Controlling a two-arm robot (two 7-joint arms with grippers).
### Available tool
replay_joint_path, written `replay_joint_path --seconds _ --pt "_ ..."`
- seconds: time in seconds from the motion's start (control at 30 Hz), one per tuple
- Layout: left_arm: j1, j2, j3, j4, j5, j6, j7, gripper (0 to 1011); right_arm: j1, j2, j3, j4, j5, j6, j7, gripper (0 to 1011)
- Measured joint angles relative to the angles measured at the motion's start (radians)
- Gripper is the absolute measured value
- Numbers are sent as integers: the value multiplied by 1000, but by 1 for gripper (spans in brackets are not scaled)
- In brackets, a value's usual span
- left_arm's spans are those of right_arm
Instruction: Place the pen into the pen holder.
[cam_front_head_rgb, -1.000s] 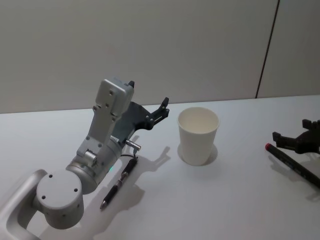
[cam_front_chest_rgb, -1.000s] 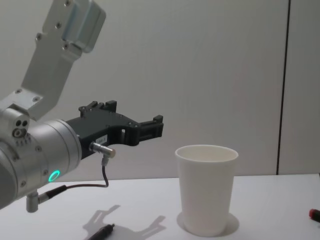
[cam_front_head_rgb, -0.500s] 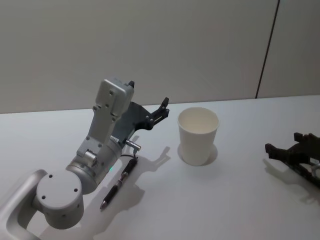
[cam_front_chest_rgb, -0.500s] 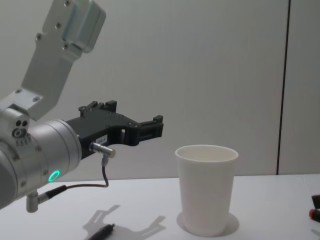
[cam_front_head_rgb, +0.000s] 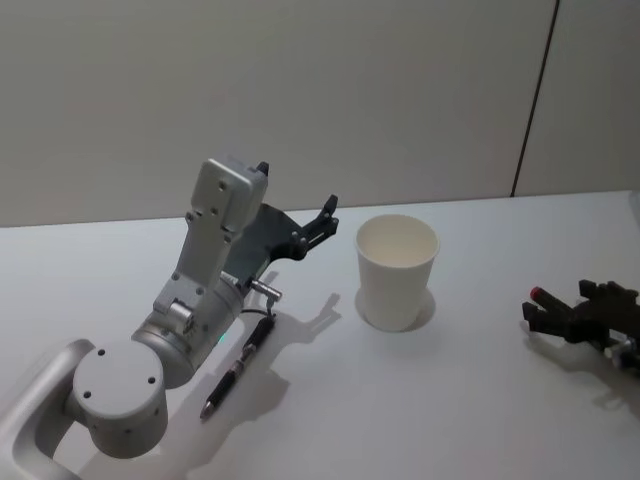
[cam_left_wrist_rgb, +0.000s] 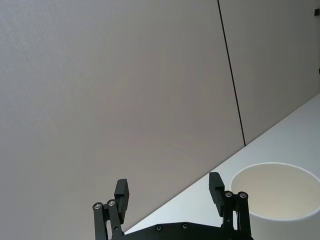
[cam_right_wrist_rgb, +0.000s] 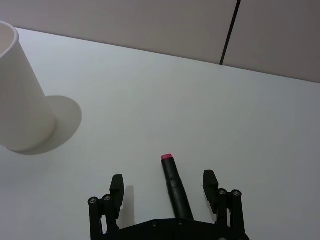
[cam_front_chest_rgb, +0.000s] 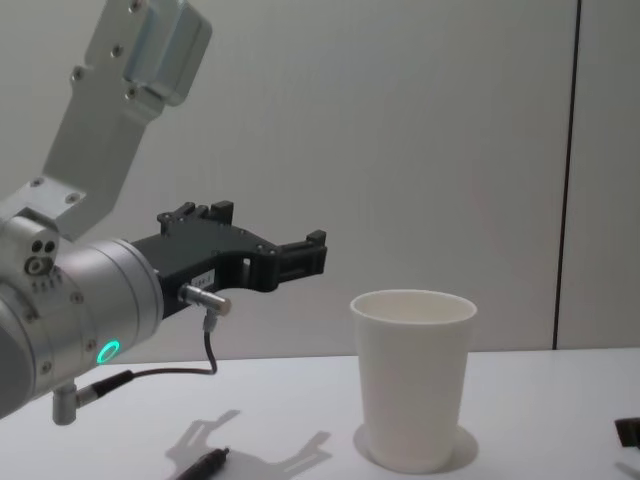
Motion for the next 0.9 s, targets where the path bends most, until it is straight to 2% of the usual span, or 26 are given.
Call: replay_joint_path --seconds 0.23,0.77,0.87,0.9 --pt "0 0 0 0 0 0 0 1001 0 -8 -6 12 0 -6 -5 1001" --pt "0 0 0 0 0 0 0 1001 4 -25 -9 39 30 -3 -30 1001" --pt "0 0 0 0 0 0 0 1001 4 -26 -9 42 32 -2 -32 972" --pt "0 0 0 0 0 0 0 1001 4 -27 -9 42 33 -2 -33 932"
